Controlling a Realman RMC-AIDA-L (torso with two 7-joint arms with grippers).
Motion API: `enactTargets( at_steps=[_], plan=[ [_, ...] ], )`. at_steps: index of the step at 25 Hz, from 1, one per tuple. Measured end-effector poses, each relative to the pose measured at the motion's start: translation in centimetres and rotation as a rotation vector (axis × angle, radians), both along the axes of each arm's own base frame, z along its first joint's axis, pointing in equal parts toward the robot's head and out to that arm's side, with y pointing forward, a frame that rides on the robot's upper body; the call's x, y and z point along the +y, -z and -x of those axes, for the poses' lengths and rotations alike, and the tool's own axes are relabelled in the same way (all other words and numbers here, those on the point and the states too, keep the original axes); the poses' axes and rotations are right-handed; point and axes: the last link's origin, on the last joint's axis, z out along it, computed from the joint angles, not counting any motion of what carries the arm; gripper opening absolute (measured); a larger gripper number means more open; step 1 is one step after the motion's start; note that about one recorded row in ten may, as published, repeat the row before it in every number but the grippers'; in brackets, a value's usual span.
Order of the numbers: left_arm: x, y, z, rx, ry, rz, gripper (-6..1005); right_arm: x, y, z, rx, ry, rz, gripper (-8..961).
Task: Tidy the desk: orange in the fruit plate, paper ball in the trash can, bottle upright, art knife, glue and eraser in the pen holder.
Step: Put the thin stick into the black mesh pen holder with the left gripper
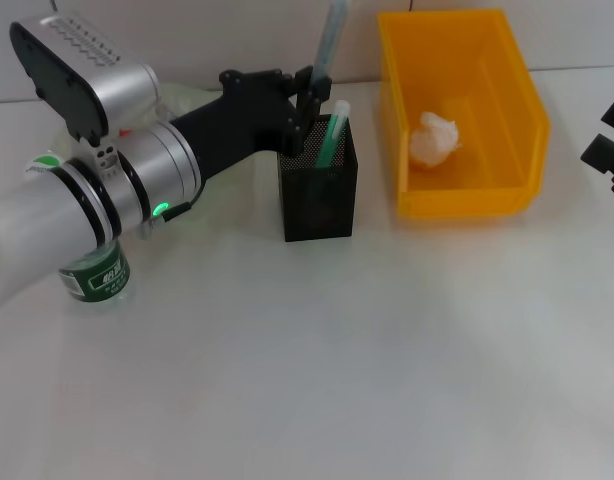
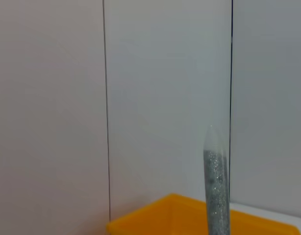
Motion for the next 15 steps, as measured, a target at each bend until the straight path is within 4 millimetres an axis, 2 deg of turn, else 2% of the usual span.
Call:
enactTargets(
  at_steps=[5, 15],
  plan=[
    [0.0, 1.1, 0.9, 0.044, -0.016, 0.036, 153, 0.3, 0.2, 0.0, -0.012, 0.005, 0.005, 829],
    [0.0, 1.4, 1.3, 0.069, -0.011, 0.032, 163, 0.5, 1.0, 0.3, -0.04, -0.012, 0.029, 829]
  ],
)
